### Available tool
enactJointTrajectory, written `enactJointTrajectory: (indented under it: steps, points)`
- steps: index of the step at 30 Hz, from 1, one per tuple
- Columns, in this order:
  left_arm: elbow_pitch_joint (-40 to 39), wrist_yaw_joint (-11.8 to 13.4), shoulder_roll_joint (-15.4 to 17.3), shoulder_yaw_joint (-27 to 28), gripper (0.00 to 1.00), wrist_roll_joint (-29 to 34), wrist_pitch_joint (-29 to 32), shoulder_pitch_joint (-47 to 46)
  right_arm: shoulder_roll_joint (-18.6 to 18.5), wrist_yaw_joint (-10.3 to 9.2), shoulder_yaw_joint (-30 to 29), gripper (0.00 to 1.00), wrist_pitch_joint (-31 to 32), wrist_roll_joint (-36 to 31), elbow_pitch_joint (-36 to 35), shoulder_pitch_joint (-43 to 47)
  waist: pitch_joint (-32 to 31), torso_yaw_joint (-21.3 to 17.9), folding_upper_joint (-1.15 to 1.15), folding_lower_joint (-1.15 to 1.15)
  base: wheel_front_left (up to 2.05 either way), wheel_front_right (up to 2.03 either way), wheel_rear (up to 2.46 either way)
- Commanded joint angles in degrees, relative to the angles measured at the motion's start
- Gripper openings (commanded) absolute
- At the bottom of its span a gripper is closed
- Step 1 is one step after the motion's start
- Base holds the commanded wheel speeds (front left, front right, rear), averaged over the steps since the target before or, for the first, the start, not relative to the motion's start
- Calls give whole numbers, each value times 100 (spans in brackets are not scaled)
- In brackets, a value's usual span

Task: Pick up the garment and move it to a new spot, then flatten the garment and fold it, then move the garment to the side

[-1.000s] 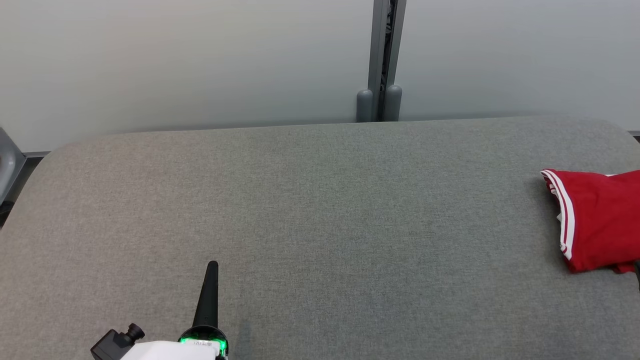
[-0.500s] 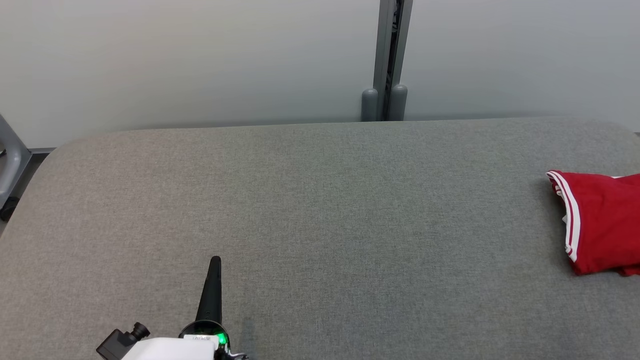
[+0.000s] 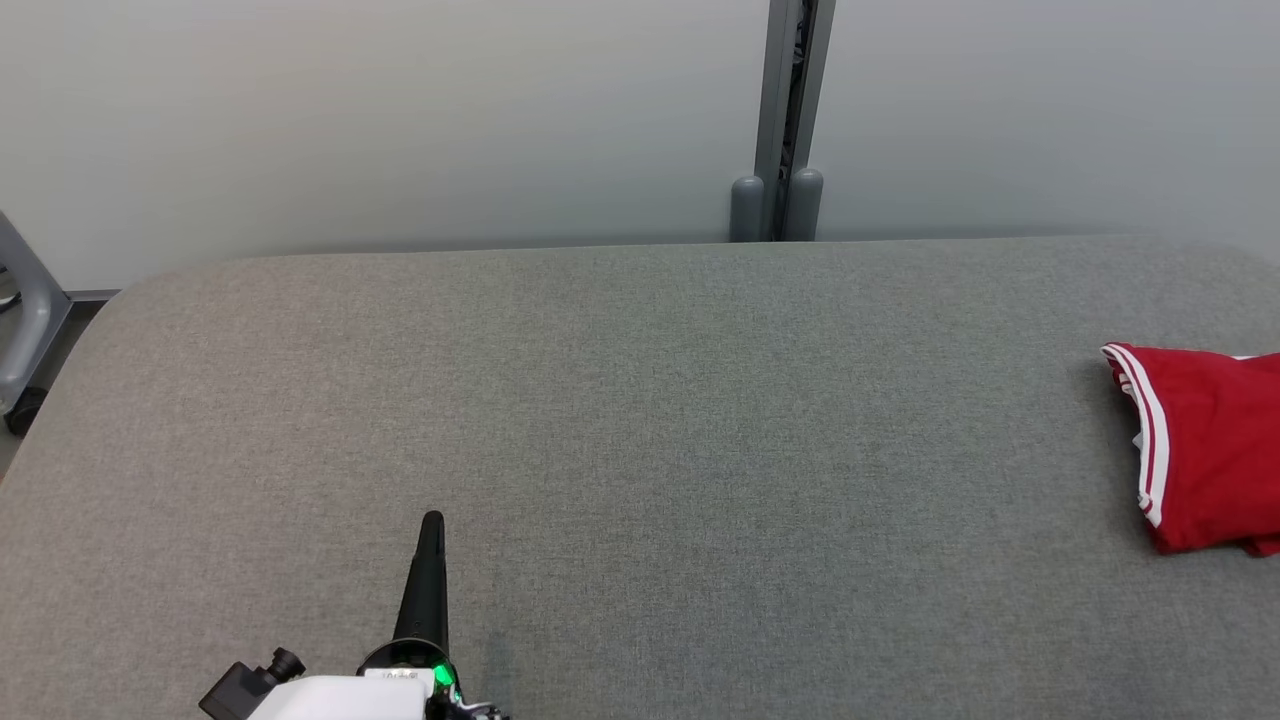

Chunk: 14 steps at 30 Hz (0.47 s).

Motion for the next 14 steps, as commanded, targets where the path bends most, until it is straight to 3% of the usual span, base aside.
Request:
enactJointTrajectory:
  steps: [1,14]
  points:
    - [3,-30,11,-2,0,-22,-4,-133,-12,4,-28,0,18,36,-8,-44,0,0,0,0,0,0,0]
    - [3,-32,11,2,0,-23,-5,-133,-3,4,-38,0,32,19,-9,-52,0,0,0,0,0,0,0]
